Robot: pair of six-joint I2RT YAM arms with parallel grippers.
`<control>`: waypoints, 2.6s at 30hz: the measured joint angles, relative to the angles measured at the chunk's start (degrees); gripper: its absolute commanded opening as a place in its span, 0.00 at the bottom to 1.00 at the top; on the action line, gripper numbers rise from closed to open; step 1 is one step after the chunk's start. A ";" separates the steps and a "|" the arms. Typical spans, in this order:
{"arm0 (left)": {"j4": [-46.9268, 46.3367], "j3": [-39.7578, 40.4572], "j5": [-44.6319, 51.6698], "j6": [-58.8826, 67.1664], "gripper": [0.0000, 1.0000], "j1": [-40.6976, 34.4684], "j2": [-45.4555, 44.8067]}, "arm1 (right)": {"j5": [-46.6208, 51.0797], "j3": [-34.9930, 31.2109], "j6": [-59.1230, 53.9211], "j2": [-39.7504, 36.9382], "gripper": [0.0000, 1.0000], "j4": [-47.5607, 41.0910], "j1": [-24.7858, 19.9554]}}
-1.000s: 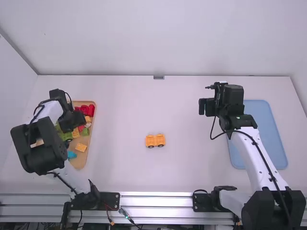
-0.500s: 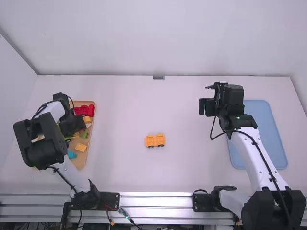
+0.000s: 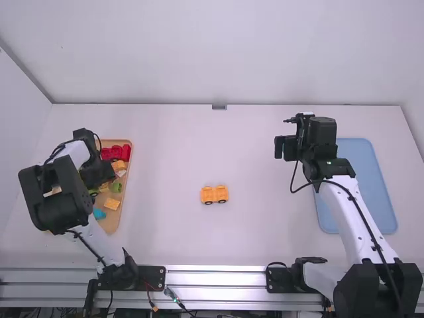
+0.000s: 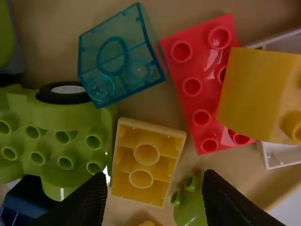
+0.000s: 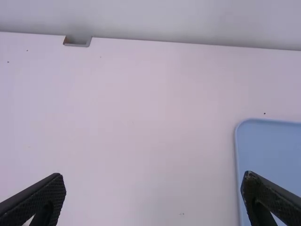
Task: Assemble lego blocks to make yellow taxi
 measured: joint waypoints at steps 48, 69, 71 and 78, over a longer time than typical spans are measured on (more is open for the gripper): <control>5.05 -2.78 9.77 7.13 0.15 -1.60 -10.40 | -11.89 0.33 0.13 2.05 0.99 8.61 0.66; 26.36 -6.10 59.14 30.86 0.19 -32.11 -18.18 | -66.14 1.18 7.96 34.38 0.93 63.28 9.42; 28.04 -6.10 60.67 31.17 0.18 -33.59 -17.49 | -69.31 1.42 10.19 35.36 0.92 66.16 9.42; 36.24 -8.35 67.25 32.09 0.19 -36.57 -16.04 | -76.96 2.36 15.78 36.30 0.83 69.02 9.42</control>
